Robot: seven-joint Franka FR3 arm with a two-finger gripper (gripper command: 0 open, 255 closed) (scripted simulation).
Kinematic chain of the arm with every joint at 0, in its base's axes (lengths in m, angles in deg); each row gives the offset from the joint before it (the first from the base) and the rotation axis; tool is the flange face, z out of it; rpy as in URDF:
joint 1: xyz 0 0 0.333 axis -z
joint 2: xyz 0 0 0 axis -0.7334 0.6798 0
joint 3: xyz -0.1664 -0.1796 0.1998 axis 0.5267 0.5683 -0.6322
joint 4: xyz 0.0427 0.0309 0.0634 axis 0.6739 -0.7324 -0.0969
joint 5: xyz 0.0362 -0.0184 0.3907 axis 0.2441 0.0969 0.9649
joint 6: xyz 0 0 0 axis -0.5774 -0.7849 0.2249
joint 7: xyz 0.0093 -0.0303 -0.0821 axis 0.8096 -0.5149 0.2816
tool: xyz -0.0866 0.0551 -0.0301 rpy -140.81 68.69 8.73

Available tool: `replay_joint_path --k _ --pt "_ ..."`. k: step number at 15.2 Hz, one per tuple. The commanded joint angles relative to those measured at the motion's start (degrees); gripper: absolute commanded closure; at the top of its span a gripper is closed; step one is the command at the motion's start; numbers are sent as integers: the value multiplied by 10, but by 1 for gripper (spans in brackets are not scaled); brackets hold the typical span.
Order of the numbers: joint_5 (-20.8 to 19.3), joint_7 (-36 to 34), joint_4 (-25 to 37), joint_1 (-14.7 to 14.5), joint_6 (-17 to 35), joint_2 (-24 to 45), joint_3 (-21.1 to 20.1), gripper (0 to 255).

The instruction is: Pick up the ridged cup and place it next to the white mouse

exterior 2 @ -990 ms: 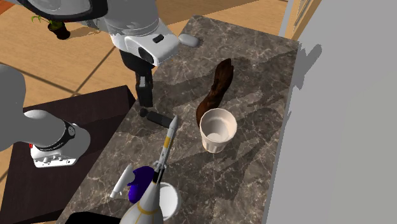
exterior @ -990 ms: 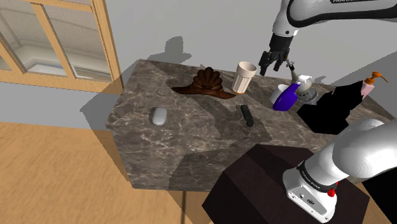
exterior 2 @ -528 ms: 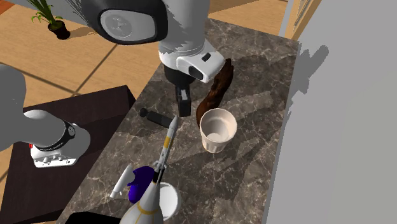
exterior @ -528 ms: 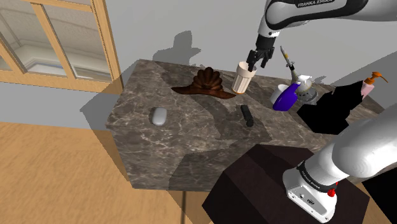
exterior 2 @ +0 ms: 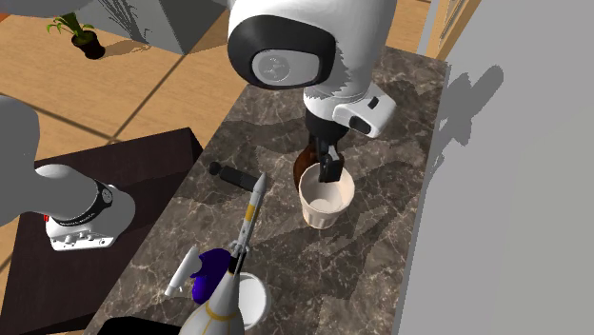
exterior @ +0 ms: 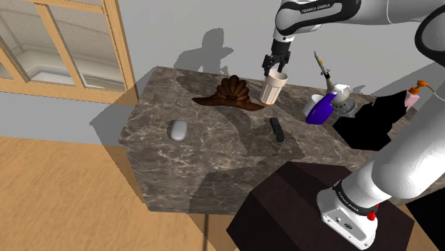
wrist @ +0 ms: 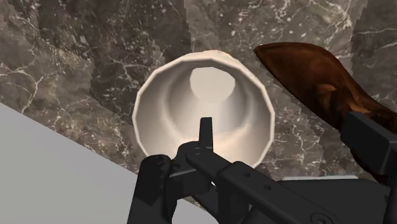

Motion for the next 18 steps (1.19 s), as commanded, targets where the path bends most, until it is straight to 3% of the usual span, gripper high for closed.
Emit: replay_joint_path --k 1,7,15,16,18 --pt "3 4 7 2 10 16 1 0" --pt "4 5 -26 4 57 30 1 0" --pt "4 5 -26 4 57 30 1 0" --pt "4 5 -26 4 57 30 1 255" --pt "4 5 -26 4 57 30 1 255"
